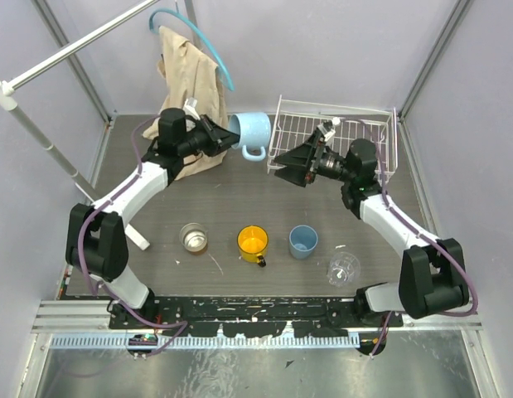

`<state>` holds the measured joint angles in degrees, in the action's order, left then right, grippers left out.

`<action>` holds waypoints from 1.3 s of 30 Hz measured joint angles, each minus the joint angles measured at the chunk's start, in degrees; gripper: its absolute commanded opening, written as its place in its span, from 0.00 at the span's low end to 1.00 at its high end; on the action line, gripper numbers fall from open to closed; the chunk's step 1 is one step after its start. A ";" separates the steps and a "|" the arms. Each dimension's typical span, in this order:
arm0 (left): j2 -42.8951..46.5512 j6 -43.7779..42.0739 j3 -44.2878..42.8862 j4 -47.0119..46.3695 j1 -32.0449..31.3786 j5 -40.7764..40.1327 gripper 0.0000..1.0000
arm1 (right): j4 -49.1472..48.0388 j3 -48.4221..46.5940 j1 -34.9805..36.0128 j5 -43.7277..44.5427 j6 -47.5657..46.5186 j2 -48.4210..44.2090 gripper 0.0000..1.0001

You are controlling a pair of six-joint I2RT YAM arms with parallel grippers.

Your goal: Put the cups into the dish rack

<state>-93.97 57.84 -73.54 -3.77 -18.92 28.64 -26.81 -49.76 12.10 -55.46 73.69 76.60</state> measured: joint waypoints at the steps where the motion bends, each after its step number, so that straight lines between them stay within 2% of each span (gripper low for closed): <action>1: 0.00 1.84 1.05 -2.21 -0.15 0.31 0.00 | -2.86 0.79 0.85 0.02 2.38 0.22 0.81; 7: 0.02 9.97 3.58 -10.95 -2.03 1.07 0.00 | -19.08 3.82 6.19 2.64 15.30 3.67 0.81; 13: 3.08 12.70 5.33 -14.49 -4.50 1.09 0.00 | -24.09 3.82 7.32 5.92 17.99 5.09 0.79; 16: 5.73 12.72 6.88 -14.38 -5.18 1.27 0.00 | -27.10 3.80 7.48 7.98 18.75 6.05 0.73; 23: 9.53 11.04 8.24 -13.07 -4.87 0.74 0.00 | -30.58 2.95 9.51 10.97 19.96 9.49 0.68; 39: 10.10 9.60 11.02 -13.09 -5.38 -1.90 0.00 | -33.38 0.68 14.05 16.00 20.24 12.17 0.54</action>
<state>-83.88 67.44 -62.52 -16.86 -24.29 26.74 -60.18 -49.08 26.15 -39.46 93.93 88.77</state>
